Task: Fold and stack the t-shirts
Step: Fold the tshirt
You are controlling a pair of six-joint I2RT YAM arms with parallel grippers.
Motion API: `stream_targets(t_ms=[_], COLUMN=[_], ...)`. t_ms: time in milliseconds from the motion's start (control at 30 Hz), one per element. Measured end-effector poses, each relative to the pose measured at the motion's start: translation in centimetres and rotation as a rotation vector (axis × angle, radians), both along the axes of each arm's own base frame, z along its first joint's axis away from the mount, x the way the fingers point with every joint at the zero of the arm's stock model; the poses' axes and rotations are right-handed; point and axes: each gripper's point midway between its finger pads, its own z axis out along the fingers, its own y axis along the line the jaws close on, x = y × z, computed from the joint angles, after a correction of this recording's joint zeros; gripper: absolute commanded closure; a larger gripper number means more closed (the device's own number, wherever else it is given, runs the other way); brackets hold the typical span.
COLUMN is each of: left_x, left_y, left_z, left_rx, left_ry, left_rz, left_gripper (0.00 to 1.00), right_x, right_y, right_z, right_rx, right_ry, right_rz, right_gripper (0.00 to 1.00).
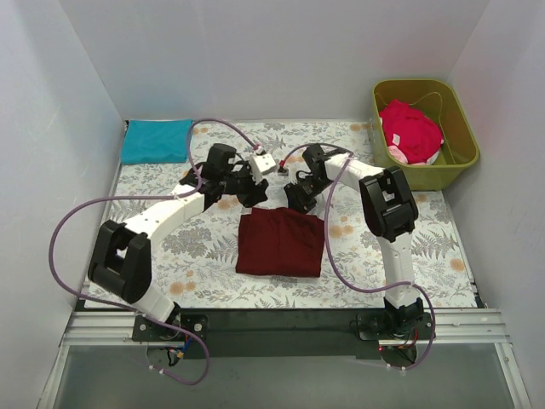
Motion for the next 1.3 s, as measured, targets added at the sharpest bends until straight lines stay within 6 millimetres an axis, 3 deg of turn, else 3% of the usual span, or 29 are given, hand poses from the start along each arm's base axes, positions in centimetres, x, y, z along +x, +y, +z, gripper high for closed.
stream_targets(t_ms=[100,200,367,433,500,600,733,800,900,1067,1300], left_x=[-0.3,-0.6,-1.0,-0.5,0.0,0.8,1.3,1.5,2.0,2.4,2.0], left_y=[1.6,2.5,3.1,3.2,3.1,3.1,3.8,4.1,4.3,4.5,4.3], left_z=[2.0,2.3,0.1,-1.4,-2.7,-4.8,-7.2,-8.1,-9.0,-9.9,-10.2], left_rx=[-0.054,-0.088,-0.111,-0.107,-0.1,-0.082,-0.049,-0.031,-0.015,0.005,0.0], left_ry=[0.042,0.112,0.293,0.378,0.452,0.548,0.637,0.67,0.697,0.727,0.783], left_rz=[0.051,0.09,0.166,0.213,0.256,0.33,0.427,0.471,0.517,0.557,0.576], left_gripper=[0.59,0.59,0.57,0.56,0.54,0.53,0.51,0.46,0.45,0.47,0.56], right_x=[1.3,2.7,6.1,7.7,9.2,9.9,8.5,6.9,4.5,1.7,1.0], right_y=[-0.5,-1.2,-2.7,-3.1,-3.8,-5.7,-8.8,-9.4,-9.2,-8.8,-8.2], right_z=[0.5,0.7,2.1,3.5,5.8,8.4,10.1,9.4,7.4,5.3,5.0], right_rx=[-0.053,-0.112,-0.209,-0.222,-0.214,-0.201,-0.189,-0.187,-0.173,-0.155,-0.109], right_ry=[-0.066,-0.14,-0.311,-0.38,-0.453,-0.496,-0.5,-0.455,-0.362,-0.259,-0.225], right_rz=[-0.004,-0.002,0.01,0.003,-0.014,-0.054,-0.092,-0.085,-0.05,-0.007,0.006], right_gripper=[0.61,0.57,0.48,0.41,0.39,0.4,0.37,0.24,0.23,0.27,0.36])
